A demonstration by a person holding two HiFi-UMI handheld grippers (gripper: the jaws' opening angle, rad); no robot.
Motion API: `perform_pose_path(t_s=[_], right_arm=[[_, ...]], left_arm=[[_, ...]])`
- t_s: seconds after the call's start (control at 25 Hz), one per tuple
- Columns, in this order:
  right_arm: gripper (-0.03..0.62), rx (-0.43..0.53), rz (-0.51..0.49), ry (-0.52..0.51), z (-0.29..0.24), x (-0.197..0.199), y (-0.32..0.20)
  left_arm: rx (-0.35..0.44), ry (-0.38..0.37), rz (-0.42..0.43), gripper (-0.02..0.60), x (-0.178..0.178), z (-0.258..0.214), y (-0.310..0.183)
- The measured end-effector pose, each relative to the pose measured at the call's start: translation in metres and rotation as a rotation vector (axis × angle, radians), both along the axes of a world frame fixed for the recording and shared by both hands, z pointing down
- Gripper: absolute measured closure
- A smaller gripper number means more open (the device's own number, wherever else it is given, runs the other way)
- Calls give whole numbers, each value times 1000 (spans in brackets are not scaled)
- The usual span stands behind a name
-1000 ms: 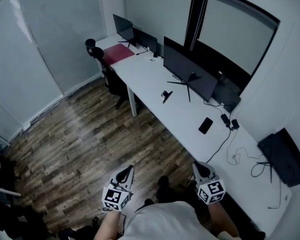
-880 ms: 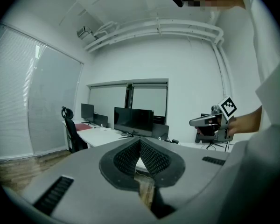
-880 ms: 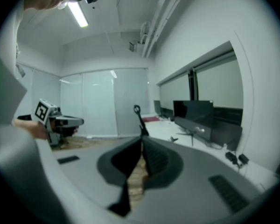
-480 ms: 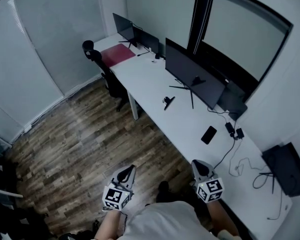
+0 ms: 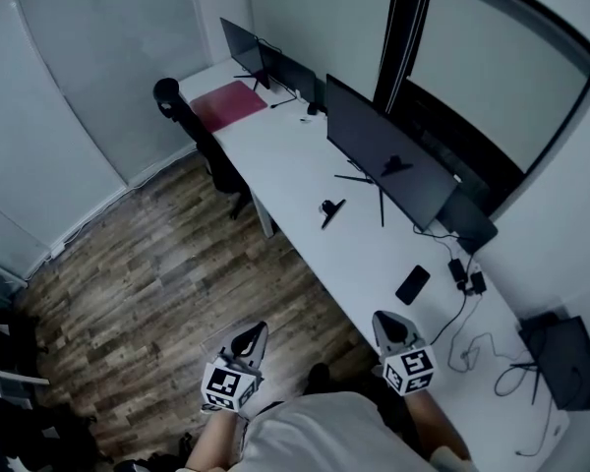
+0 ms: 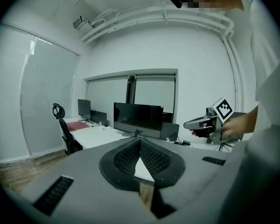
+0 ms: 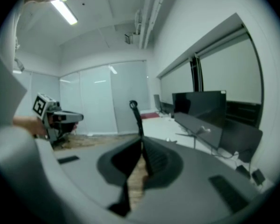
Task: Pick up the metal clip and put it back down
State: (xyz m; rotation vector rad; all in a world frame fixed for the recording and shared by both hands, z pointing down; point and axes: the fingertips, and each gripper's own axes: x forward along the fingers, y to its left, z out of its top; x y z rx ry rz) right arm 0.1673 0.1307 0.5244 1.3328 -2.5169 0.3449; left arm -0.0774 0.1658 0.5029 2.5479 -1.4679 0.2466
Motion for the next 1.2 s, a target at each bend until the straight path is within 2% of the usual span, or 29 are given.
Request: perform_pose_path(t_s=[0.32,0.56,0.8,1.04,1.2], right_arm=[[560,-22,-45,18,12,1,-39],[560,-35,-48,29,17,-2,-60],[560,-39,-3,44,21,-8,-87],[560,-40,79,63,21,-24,-120],[560,-54,134,68,22,-41,-143]], left_arm=[[-22,-8,3,551,19,5,-37],[-29,-7,-2,551,15,5,-63],[-45,6,32,551,3,11,-102],[-39,5,113,551,-16,15,-155],[-66,11,175,551,-32,18,-191]])
